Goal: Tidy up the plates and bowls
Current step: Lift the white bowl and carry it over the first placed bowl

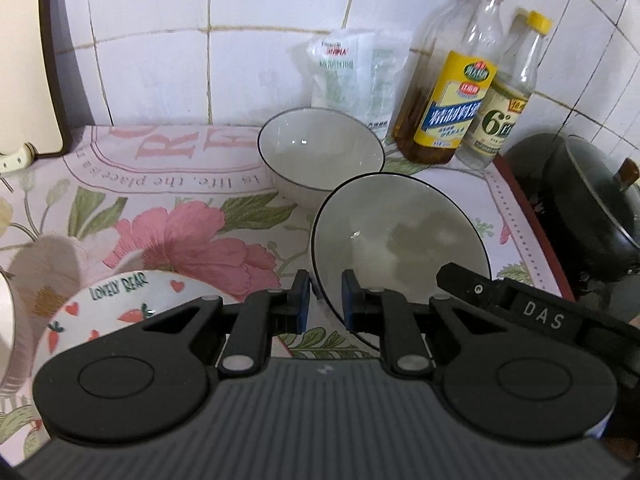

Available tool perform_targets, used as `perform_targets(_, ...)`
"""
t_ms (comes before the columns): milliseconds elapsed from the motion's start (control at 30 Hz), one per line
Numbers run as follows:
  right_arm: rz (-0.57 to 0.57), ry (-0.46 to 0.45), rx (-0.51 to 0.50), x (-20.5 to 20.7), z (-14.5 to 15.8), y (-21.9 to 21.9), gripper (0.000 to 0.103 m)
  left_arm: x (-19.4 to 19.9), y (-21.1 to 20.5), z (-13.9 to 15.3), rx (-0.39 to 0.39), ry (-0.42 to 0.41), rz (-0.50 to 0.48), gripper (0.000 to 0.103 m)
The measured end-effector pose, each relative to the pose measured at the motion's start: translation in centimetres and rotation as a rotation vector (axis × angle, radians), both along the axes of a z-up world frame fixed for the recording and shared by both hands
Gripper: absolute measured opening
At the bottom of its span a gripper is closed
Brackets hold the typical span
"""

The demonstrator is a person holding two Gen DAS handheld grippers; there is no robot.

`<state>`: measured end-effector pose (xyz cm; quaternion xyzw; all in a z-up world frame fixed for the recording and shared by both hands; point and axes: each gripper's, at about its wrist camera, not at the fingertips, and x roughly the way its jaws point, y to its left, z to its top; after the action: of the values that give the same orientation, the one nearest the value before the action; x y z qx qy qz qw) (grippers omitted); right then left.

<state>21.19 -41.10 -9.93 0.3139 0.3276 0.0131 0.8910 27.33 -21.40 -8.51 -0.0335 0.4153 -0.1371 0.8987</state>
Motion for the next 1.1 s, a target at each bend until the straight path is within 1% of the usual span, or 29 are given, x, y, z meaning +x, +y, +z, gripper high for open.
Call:
perform_targets(67, 0.008, 0.025, -0.005, -0.3, 0.8, 0.2, 0.018, -0.4, 0.4, 0.8, -0.004, -0.003, -0.017, 0.015)
perform_targets(100, 0.015, 0.047, -0.005, -0.4, 1.1, 0.3, 0.018, -0.7, 0.5, 1.1, 0.008, -0.004, -0.025, 0.015)
perform_targets(200, 0.027, 0.039, 0.022, -1.3, 2.1, 0.4, 0.018, -1.5, 1.2, 1.9, 0.018, -0.009, -0.032, 0.015)
perform_targets(333, 0.042, 0.027, -0.002, -2.1, 3.7, 1.4, 0.018, -2.5, 2.5, 2.9, -0.006, -0.002, -0.021, 0.015)
perform_targets(500, 0.079, 0.003, -0.021, -2.9, 5.8, 3.4, 0.018, -3.8, 4.5, 4.7, -0.001, -0.023, 0.024, 0.015)
perform_targets(700, 0.143, -0.009, -0.033, -3.7, 7.8, 6.4, 0.018, -5.5, 8.3, 6.9, -0.016, -0.033, 0.083, 0.015)
perform_targets(800, 0.184, -0.016, -0.033, -4.0, 8.6, 8.1, 0.018, -6.6, 10.1, 8.2, -0.005, -0.062, 0.108, 0.015)
perform_targets(933, 0.246, -0.031, -0.031, -4.1, 9.7, 10.8, 0.018, -7.8, 13.3, 9.9, 0.012, -0.095, 0.151, 0.015)
perform_targets(1100, 0.331, -0.045, -0.036, -3.7, 10.7, 15.1, 0.018, -8.9, 17.5, 10.7, 0.022, -0.119, 0.229, 0.015)
